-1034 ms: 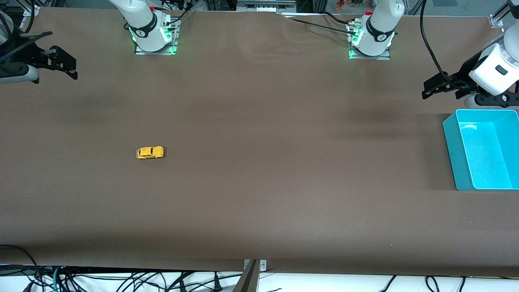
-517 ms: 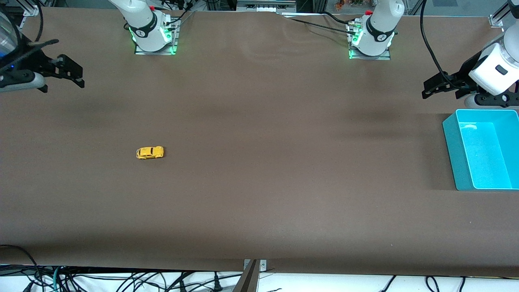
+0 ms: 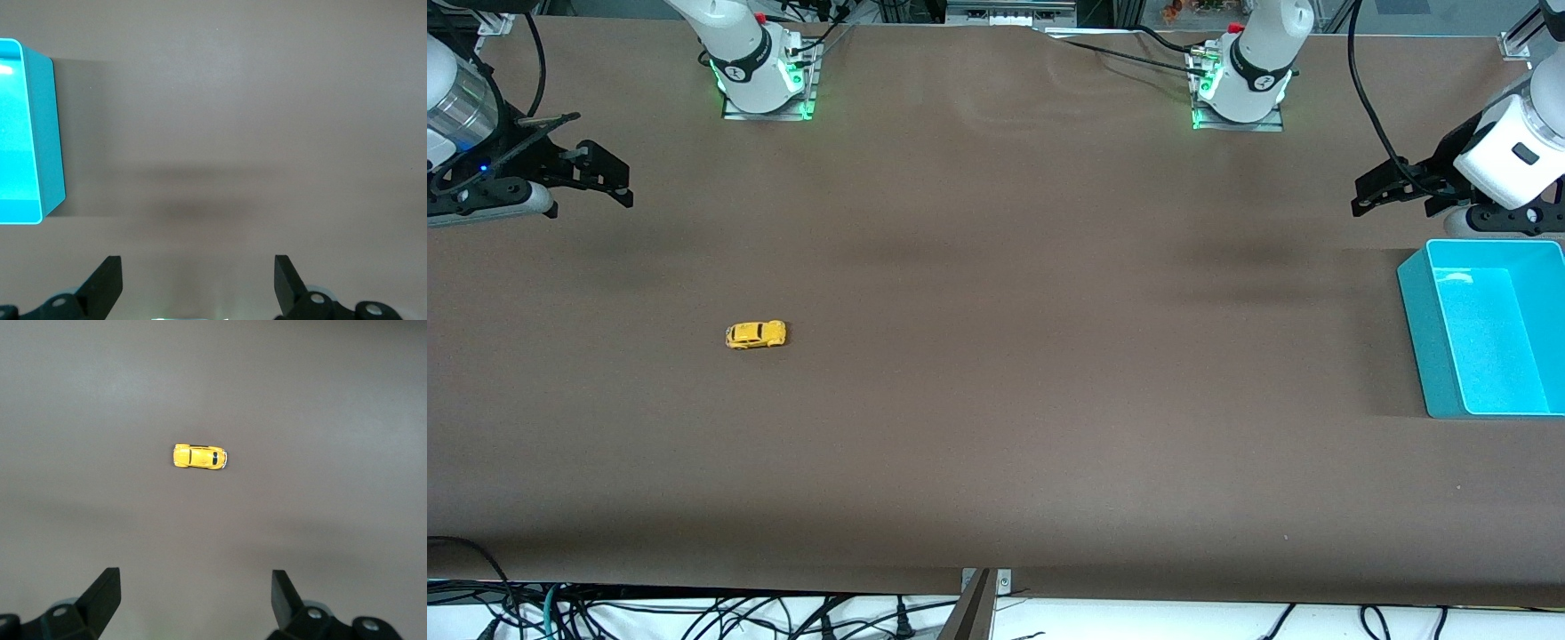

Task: Wind and store yellow beetle car
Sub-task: 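Move the right gripper down over the yellow beetle car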

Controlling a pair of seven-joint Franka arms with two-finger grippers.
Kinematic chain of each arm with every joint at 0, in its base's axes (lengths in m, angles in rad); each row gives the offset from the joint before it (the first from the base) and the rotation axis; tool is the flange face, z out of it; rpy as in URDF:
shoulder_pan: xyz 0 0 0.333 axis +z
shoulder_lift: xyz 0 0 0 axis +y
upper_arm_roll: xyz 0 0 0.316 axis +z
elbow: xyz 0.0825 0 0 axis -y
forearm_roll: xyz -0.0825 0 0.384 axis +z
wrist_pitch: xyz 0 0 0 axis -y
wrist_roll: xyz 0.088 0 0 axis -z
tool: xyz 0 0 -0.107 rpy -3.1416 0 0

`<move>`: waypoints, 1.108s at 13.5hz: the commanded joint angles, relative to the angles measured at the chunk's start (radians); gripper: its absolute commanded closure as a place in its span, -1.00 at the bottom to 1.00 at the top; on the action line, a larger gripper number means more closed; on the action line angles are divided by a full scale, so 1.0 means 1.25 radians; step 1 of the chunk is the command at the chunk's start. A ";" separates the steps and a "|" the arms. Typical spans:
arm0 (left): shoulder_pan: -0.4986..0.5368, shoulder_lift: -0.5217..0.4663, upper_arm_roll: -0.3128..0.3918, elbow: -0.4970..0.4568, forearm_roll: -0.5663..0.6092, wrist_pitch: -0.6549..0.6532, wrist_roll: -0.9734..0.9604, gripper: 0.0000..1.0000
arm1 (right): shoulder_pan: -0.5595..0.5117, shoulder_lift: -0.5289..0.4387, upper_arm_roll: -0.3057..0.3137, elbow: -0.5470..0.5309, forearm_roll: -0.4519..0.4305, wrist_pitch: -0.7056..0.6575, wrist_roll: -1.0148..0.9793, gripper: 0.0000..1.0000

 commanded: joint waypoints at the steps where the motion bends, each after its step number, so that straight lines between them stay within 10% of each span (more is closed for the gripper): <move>1: -0.002 0.013 -0.002 0.026 0.023 -0.019 -0.015 -1.00 | 0.001 -0.010 -0.002 -0.005 0.012 -0.002 0.011 -1.00; 15: -0.004 0.013 -0.003 0.026 0.024 -0.019 -0.011 -1.00 | 0.002 0.007 0.024 -0.074 0.013 0.026 -0.124 -1.00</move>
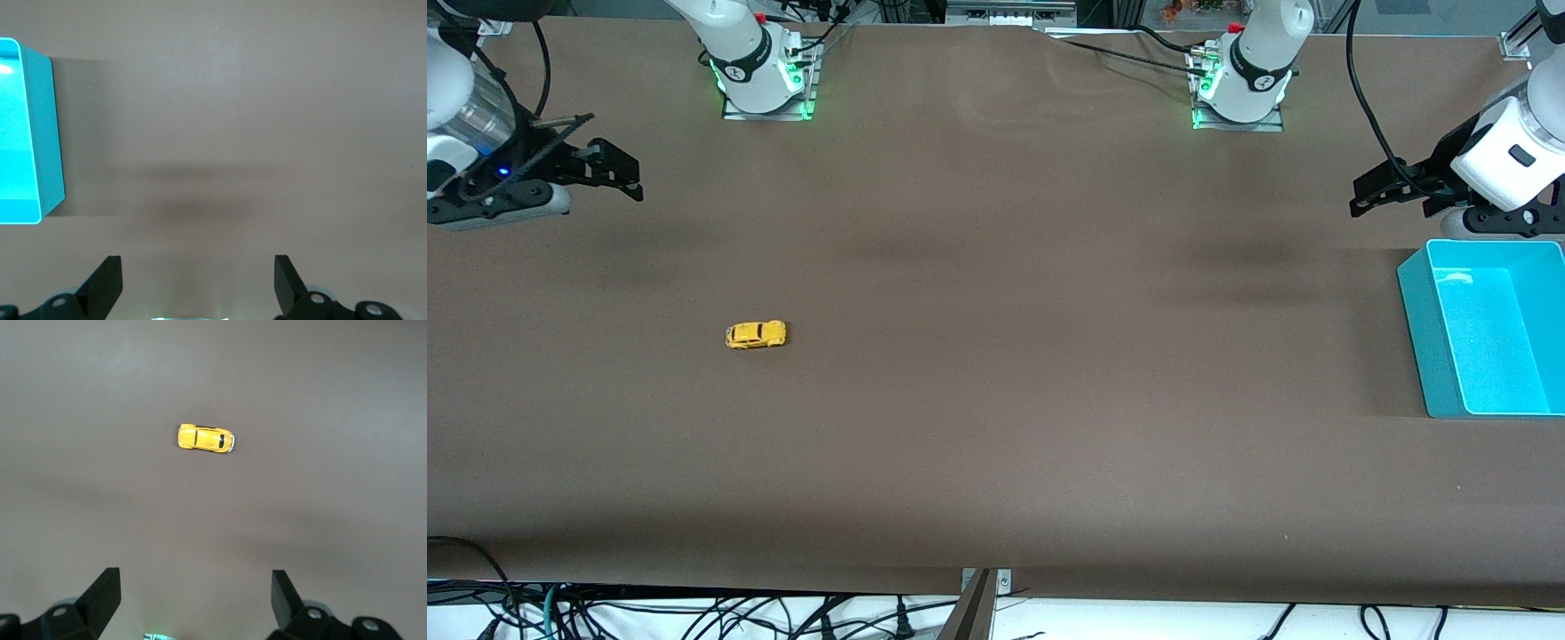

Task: Wind and store yellow beetle car
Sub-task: 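Move the right gripper down over the yellow beetle car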

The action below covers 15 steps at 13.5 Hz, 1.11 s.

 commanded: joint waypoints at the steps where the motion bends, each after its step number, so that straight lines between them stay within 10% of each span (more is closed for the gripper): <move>1: -0.005 0.012 -0.002 0.026 0.023 -0.018 -0.012 -1.00 | 0.000 0.009 0.020 -0.058 0.010 0.059 -0.119 -1.00; 15: -0.003 0.012 -0.002 0.026 0.022 -0.018 -0.011 -1.00 | 0.000 0.243 0.054 -0.317 0.005 0.599 -0.900 -1.00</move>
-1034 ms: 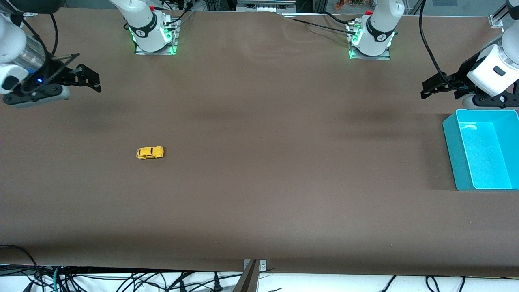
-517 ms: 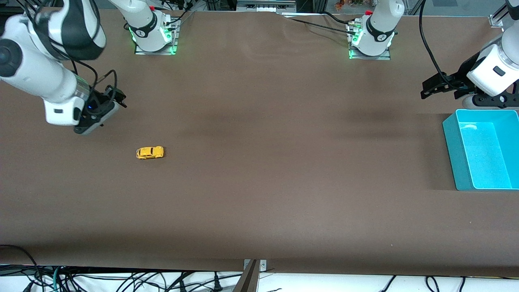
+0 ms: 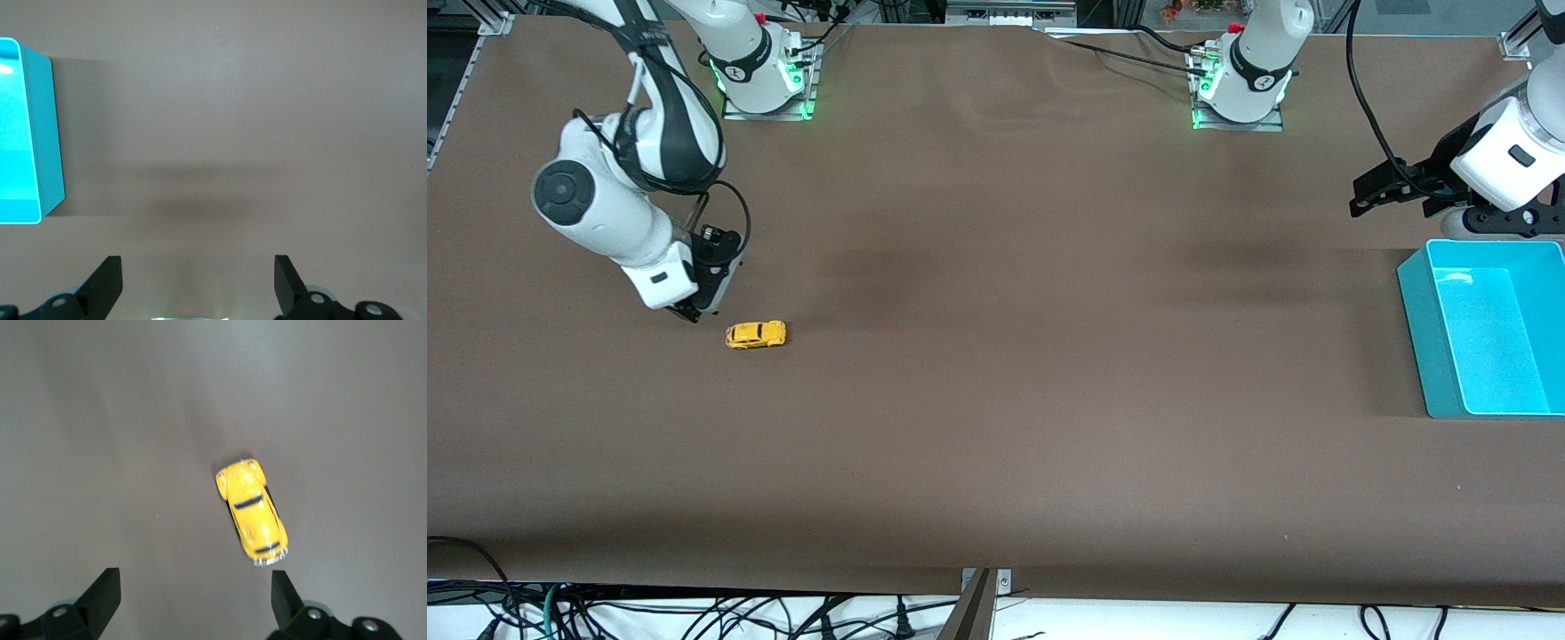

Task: Wind and store yellow beetle car
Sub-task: 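Move the right gripper down over the yellow beetle car, then close the right gripper on the yellow car's body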

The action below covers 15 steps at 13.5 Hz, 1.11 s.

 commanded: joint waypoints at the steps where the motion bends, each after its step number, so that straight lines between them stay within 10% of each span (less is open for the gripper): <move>1: -0.002 0.012 -0.002 0.025 0.022 -0.018 -0.011 -1.00 | -0.005 0.048 0.007 -0.014 0.004 0.083 -0.128 -1.00; 15: -0.001 0.012 -0.001 0.025 0.022 -0.018 -0.010 -1.00 | -0.029 0.202 0.007 0.018 0.013 0.286 -0.345 -0.98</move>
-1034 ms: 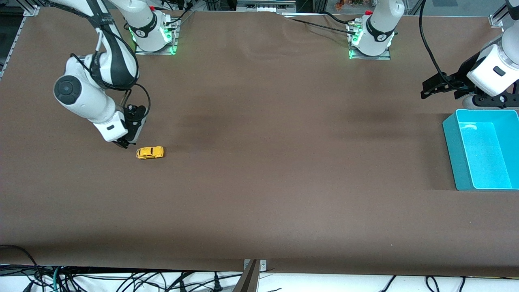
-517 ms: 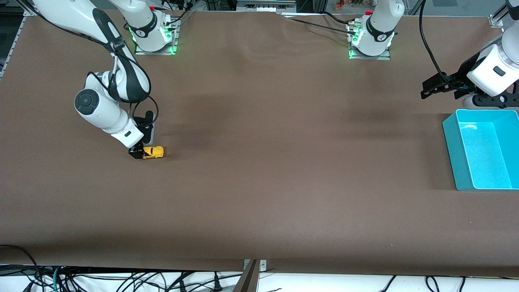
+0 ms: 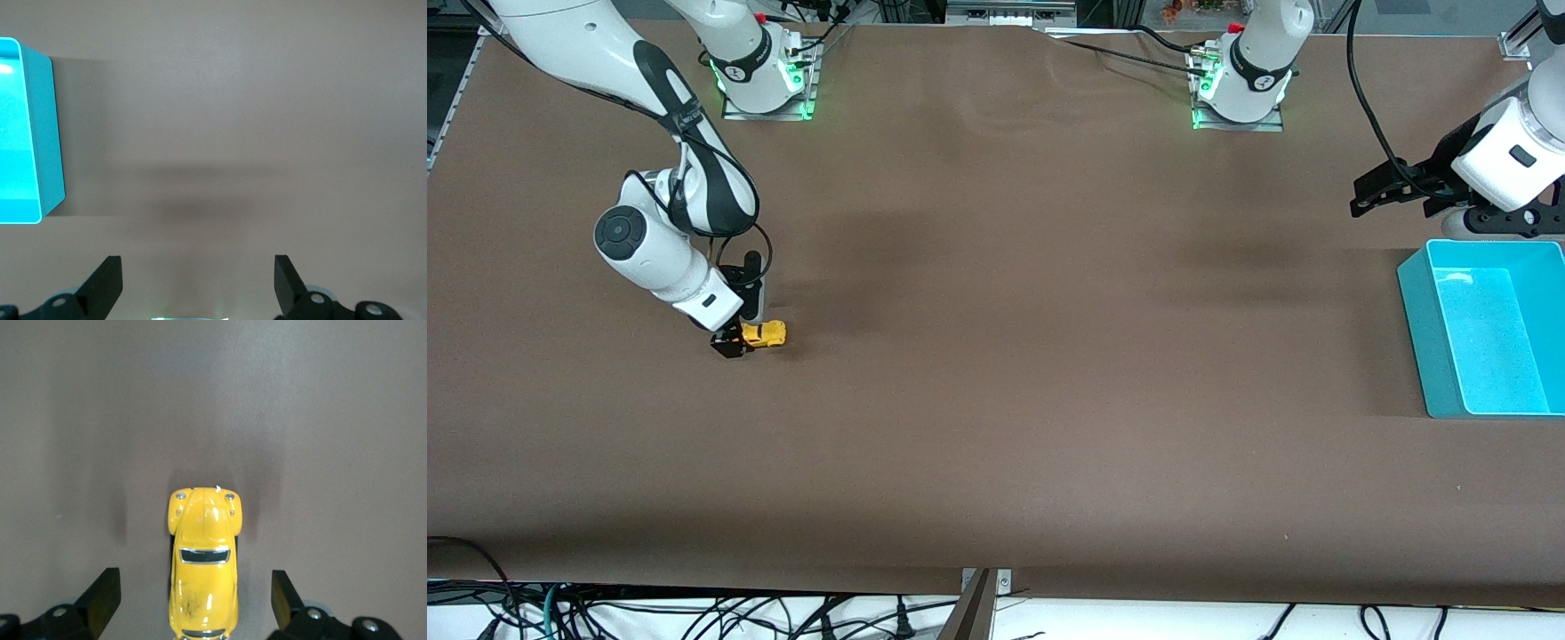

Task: Wind and store yellow beetle car
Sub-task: 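Close the right gripper on the yellow car's body, then drag the held car backward along the table with the right gripper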

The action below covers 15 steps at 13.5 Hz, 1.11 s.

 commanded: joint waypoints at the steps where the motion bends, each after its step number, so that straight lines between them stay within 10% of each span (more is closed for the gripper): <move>1: -0.002 0.013 -0.003 0.025 0.022 -0.018 -0.009 -1.00 | -0.011 0.024 0.007 0.014 0.013 0.017 -0.027 -0.81; 7: -0.002 0.013 -0.002 0.028 0.024 -0.016 -0.009 -1.00 | -0.011 0.024 0.007 0.013 0.019 0.017 -0.020 0.61; 15: -0.002 0.013 -0.002 0.028 0.024 -0.016 -0.009 -1.00 | -0.011 0.031 0.032 0.014 0.031 0.017 0.006 0.73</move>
